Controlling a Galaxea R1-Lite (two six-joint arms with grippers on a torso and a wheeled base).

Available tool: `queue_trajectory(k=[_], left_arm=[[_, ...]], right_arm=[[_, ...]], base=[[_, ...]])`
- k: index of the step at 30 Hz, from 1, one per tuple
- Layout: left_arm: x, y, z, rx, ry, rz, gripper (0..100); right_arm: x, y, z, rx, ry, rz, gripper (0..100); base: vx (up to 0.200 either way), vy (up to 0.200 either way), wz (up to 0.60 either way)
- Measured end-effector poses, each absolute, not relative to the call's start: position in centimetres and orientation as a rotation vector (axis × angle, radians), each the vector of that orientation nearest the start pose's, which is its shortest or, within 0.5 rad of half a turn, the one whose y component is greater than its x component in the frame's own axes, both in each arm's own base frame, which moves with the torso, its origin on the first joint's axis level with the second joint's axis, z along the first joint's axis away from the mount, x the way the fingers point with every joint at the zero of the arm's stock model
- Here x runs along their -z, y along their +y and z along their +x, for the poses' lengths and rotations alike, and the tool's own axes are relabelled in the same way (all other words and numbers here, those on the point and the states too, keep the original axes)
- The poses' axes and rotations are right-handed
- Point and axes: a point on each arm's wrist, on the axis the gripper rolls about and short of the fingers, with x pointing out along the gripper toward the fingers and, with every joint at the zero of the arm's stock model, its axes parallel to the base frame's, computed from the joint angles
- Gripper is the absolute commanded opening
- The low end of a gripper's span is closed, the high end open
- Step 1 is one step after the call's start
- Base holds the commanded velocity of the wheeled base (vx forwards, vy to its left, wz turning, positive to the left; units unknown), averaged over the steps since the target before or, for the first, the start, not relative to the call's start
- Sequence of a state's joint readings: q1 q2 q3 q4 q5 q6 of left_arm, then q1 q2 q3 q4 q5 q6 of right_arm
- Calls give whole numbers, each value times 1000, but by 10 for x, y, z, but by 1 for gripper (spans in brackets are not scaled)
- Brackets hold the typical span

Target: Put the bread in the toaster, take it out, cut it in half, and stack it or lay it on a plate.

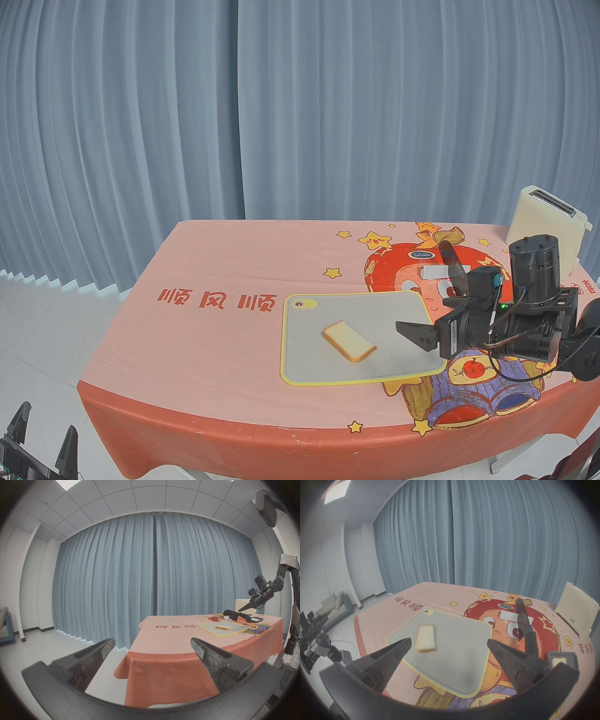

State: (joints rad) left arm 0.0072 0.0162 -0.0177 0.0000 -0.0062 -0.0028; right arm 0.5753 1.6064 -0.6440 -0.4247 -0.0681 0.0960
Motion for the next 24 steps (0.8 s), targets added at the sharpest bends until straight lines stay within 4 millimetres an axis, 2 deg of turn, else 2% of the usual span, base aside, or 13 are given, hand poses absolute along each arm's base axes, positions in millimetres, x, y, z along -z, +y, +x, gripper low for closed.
queue_trajectory(k=[15,24], left_arm=[[-81,0,-23,-1,-1,-2,100],[-81,0,-23,-1,-1,-3,100]], right_arm=[[-134,158,213,-540,586,-121,100],[-148,187,213,-616,527,-140,100]], base=[[0,0,0],[0,0,0]])
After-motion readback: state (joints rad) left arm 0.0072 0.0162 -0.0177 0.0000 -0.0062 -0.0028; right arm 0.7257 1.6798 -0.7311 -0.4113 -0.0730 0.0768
